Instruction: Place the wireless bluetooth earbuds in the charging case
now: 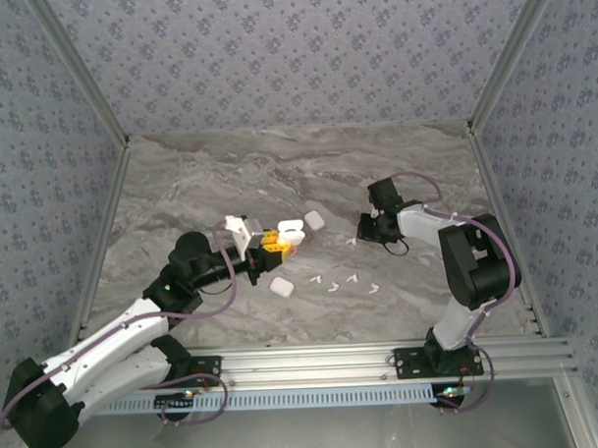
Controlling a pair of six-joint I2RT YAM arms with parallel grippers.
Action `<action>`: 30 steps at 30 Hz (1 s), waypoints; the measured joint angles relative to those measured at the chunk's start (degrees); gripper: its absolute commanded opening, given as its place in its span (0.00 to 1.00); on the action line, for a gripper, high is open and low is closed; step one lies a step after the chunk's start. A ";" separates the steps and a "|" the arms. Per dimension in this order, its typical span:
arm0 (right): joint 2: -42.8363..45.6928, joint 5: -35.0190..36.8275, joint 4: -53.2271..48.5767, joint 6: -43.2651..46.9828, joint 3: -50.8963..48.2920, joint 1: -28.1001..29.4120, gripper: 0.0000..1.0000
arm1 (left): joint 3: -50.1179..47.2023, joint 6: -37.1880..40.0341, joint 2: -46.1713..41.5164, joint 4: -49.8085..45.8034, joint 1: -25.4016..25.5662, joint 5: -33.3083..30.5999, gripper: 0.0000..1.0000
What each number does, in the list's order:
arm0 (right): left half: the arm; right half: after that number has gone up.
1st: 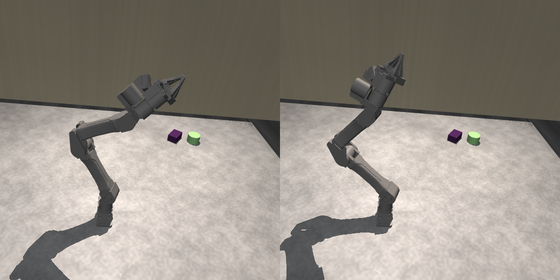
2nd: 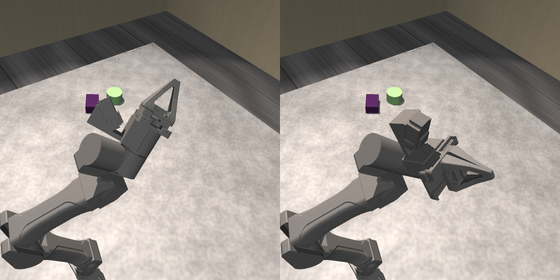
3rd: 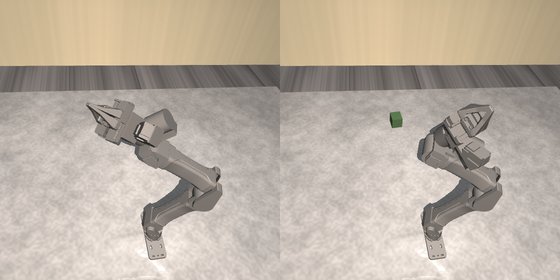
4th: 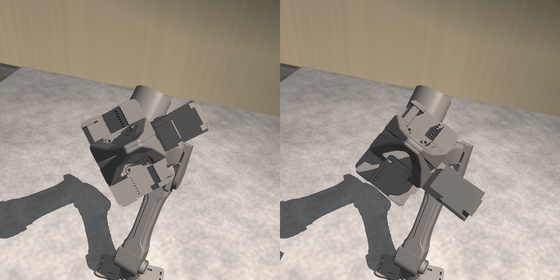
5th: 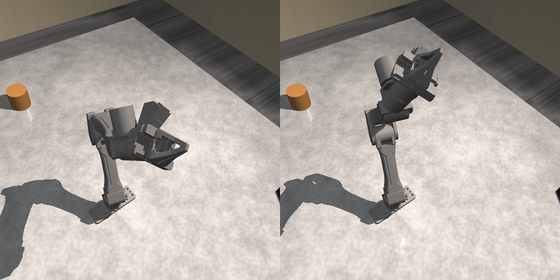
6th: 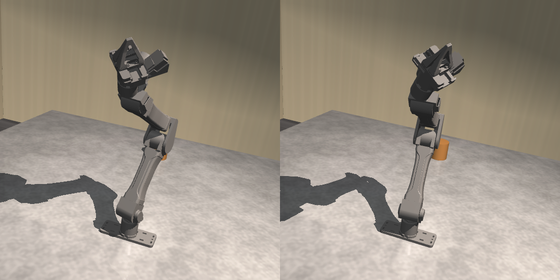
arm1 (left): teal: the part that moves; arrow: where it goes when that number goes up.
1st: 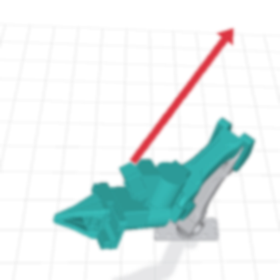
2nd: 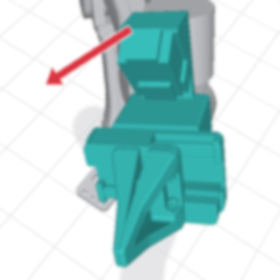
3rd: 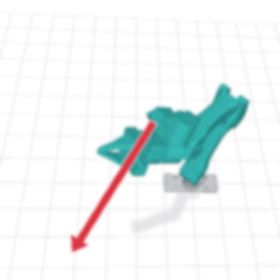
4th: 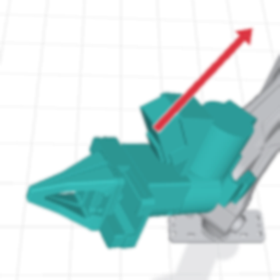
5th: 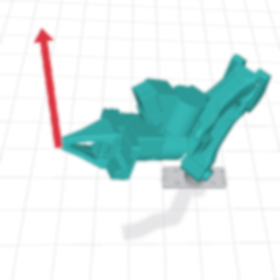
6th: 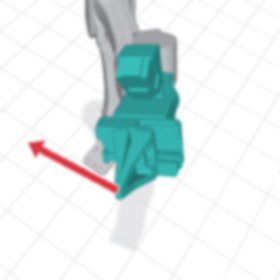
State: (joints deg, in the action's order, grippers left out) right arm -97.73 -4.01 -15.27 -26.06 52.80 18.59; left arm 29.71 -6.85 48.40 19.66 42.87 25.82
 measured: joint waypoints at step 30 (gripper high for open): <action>0.09 4.07 -0.42 0.33 0.00 1.97 0.22 | 0.00 0.00 -0.42 -0.42 0.00 -0.61 0.00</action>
State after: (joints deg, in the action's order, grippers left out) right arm -97.65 0.05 -15.68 -25.74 52.80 20.56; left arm 29.71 -6.85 47.99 19.25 42.87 25.21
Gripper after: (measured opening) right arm 0.236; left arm 0.187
